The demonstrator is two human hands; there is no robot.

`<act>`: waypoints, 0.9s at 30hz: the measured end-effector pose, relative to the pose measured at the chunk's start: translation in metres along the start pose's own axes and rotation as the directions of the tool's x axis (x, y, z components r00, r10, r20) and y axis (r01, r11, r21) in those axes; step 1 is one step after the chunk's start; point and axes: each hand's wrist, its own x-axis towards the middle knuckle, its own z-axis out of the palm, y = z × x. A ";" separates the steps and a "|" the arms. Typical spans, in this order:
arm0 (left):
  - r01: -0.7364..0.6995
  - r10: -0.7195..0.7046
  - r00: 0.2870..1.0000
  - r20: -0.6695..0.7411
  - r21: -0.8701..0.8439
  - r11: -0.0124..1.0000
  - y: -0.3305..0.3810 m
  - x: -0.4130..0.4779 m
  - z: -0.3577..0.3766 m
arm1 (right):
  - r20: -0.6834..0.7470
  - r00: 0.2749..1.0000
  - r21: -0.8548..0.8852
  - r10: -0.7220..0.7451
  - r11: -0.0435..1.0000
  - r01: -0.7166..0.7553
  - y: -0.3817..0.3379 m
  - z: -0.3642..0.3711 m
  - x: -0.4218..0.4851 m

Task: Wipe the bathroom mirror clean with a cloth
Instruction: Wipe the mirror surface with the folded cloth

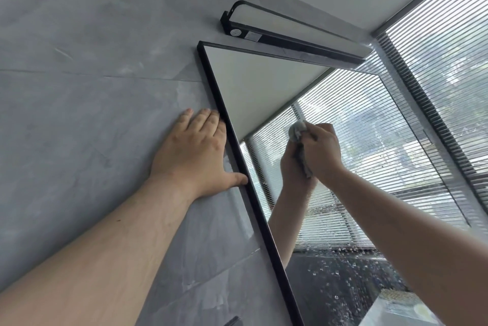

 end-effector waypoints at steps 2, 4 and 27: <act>0.000 0.000 1.000 -0.003 -0.003 1.000 0.000 0.000 -0.001 | 0.048 0.997 0.043 -0.068 0.997 0.066 -0.008 0.000 -0.012; -0.002 0.002 1.000 -0.002 -0.010 1.000 0.000 -0.001 -0.001 | 0.107 0.987 0.099 -0.122 0.989 0.112 -0.021 -0.001 -0.026; 0.009 -0.010 1.000 -0.026 -0.055 0.998 0.008 -0.011 -0.002 | 0.176 0.880 0.096 -0.440 0.898 0.430 -0.038 -0.003 -0.104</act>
